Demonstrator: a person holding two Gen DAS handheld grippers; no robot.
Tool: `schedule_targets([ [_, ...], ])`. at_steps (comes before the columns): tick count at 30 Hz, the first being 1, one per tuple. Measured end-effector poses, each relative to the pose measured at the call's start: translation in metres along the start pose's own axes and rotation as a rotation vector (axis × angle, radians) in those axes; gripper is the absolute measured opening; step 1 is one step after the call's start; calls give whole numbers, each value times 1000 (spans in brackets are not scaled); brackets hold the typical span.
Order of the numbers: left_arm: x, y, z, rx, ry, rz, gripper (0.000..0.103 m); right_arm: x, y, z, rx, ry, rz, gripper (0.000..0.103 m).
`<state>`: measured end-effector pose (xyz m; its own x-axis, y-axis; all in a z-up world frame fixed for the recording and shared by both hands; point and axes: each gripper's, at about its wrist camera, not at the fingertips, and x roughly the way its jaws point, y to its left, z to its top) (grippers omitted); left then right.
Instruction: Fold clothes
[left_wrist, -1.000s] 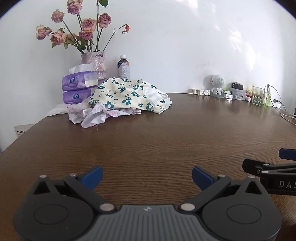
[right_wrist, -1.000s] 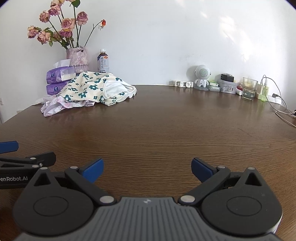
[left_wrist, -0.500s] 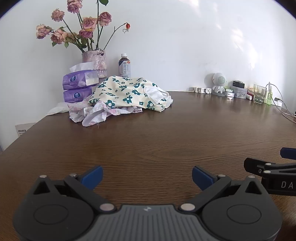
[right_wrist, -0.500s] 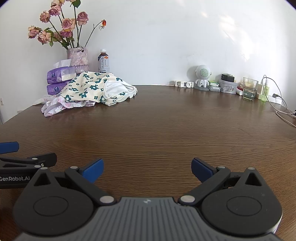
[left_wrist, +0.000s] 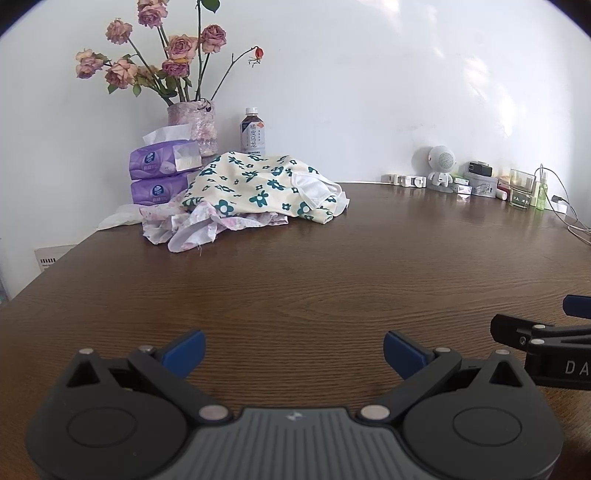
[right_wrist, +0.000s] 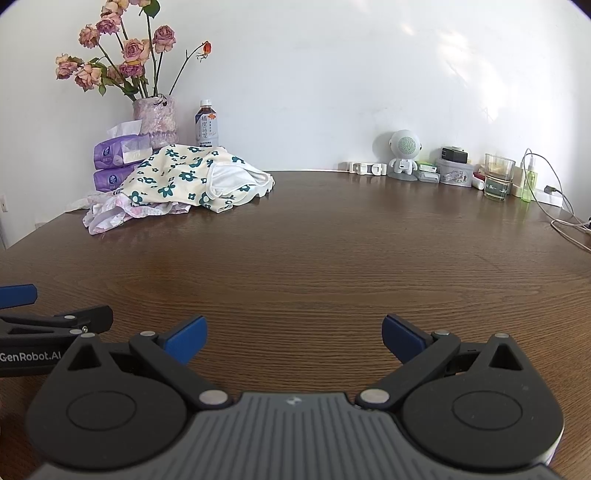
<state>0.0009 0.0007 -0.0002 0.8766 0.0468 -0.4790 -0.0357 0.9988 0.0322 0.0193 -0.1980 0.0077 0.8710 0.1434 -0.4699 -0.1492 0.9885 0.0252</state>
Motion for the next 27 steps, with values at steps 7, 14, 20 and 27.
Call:
schedule_targets([
  [7, 0, -1, 0, 5, -2, 9, 103, -1, -1, 0, 7, -12, -9, 103],
  [14, -1, 1, 0, 1, -10, -7, 103, 0, 2, 0, -7, -2, -11, 103],
  [20, -4, 0, -1, 1, -29, 2, 103, 1, 3, 0, -8, 10, -15, 103],
  [27, -7, -4, -2, 10, -42, 18, 103, -1, 1, -1, 1, -2, -14, 103],
])
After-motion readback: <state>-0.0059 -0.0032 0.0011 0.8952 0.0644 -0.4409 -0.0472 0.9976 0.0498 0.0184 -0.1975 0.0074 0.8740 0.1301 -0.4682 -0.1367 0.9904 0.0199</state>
